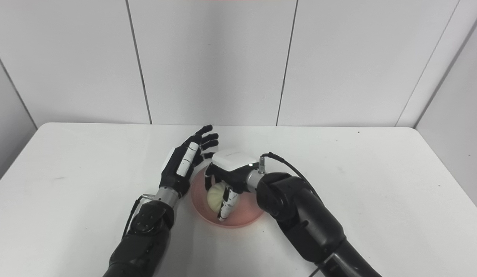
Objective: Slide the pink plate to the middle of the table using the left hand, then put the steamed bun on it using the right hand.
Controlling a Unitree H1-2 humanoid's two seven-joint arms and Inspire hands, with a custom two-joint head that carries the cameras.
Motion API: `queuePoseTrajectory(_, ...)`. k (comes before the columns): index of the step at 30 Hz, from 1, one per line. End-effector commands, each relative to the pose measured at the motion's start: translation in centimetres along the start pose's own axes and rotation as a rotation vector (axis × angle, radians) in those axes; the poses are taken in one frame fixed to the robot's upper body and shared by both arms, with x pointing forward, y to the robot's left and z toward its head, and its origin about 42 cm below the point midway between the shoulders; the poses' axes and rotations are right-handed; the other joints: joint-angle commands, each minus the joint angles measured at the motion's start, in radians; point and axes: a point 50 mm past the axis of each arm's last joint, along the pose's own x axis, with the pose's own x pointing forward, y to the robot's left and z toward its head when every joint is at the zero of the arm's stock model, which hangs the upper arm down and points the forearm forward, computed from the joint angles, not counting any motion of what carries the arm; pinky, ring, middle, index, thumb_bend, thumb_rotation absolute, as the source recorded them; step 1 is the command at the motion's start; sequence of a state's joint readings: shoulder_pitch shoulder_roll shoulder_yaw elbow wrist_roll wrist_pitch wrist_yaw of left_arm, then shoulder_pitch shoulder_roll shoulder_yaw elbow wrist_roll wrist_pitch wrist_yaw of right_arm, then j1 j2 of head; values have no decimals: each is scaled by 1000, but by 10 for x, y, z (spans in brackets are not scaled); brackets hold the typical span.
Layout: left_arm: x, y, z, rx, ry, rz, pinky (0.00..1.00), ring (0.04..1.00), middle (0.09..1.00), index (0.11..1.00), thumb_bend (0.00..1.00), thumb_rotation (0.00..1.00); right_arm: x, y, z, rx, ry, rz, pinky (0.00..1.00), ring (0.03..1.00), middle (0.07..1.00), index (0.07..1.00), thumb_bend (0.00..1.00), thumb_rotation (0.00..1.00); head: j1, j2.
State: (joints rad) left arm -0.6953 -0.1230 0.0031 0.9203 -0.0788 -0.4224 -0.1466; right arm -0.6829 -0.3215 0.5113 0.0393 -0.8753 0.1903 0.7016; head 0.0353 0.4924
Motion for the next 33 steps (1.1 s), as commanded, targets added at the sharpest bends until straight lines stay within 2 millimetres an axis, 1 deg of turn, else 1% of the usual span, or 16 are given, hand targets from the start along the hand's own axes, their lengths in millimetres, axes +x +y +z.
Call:
queuePoseTrajectory(1, -22, 0, -26, -13, 59, 16, 636, 793, 779, 795, 796, 813, -9, -32, 4, -39, 6, -69, 423, 543, 615, 604, 933, 440, -1, 1)
queuePoseTrajectory(3, -21, 0, -26, -16, 63, 15, 639, 802, 783, 794, 810, 814, -13, -34, 5, -56, 7, -70, 512, 646, 698, 638, 988, 537, -2, 1)
queuePoseTrajectory(6, -21, 0, -26, -23, 63, 14, 643, 817, 792, 794, 811, 809, -17, -37, 4, -71, 12, -81, 572, 736, 776, 668, 1000, 617, -3, 1)
queuePoseTrajectory(10, -22, 0, -26, -5, 53, 20, 628, 800, 784, 800, 782, 821, -22, -39, 1, -25, 23, -121, 612, 753, 797, 693, 1000, 653, -4, 3)
queuePoseTrajectory(13, -23, 1, -24, 14, 35, 35, 610, 747, 753, 806, 761, 845, -29, -39, -6, 46, 3, -240, 599, 739, 778, 693, 1000, 693, -3, 3)
queuePoseTrajectory(14, -23, 2, -23, 10, 29, 39, 616, 751, 761, 811, 777, 846, -31, -37, -9, 80, -12, -298, 579, 714, 756, 691, 978, 754, -3, 3)
queuePoseTrajectory(17, -22, 5, -20, -14, 12, 51, 674, 823, 797, 815, 785, 817, -35, -31, -20, 164, -35, -417, 533, 646, 711, 692, 823, 878, -3, 3)
queuePoseTrajectory(19, -21, 6, -17, -39, 0, 65, 692, 805, 782, 815, 815, 782, -36, -28, -26, 213, -39, -467, 510, 623, 704, 696, 731, 900, 0, 2)
queuePoseTrajectory(20, -19, 8, -14, -48, -12, 79, 693, 800, 779, 815, 823, 776, -36, -23, -31, 260, -32, -511, 505, 618, 703, 696, 717, 905, 1, 4)
queuePoseTrajectory(21, -19, 8, -12, -52, -21, 88, 704, 805, 776, 804, 884, 789, -37, -21, -35, 292, -26, -540, 462, 566, 661, 674, 706, 922, 1, 4)
queuePoseTrajectory(25, -15, 12, -3, -46, -58, 115, 730, 813, 786, 797, 884, 808, -38, -4, -49, 424, -8, -688, 422, 518, 616, 648, 666, 863, 0, 6)
queuePoseTrajectory(26, -15, 13, -1, -41, -67, 126, 733, 813, 787, 795, 879, 812, -38, 0, -51, 490, 1, -721, 421, 515, 612, 645, 659, 852, 0, 6)
queuePoseTrajectory(27, -15, 14, 1, -37, -74, 135, 734, 803, 783, 794, 888, 826, -37, 4, -53, 535, 7, -742, 468, 561, 632, 652, 631, 844, 0, 6)
queuePoseTrajectory(29, -16, 14, 3, -35, -84, 149, 739, 805, 786, 794, 887, 832, -35, 10, -58, 645, 12, -775, 490, 582, 642, 653, 619, 840, -1, 4)
queuePoseTrajectory(30, -16, 14, 3, -37, -87, 155, 757, 819, 794, 795, 872, 837, -34, 12, -60, 686, 13, -783, 508, 584, 633, 646, 654, 917, -1, 3)
queuePoseTrajectory(33, -17, 13, 4, -71, -92, 186, 777, 826, 794, 786, 879, 833, -27, 26, -69, 939, 16, -778, 503, 574, 627, 656, 690, 954, 0, 4)
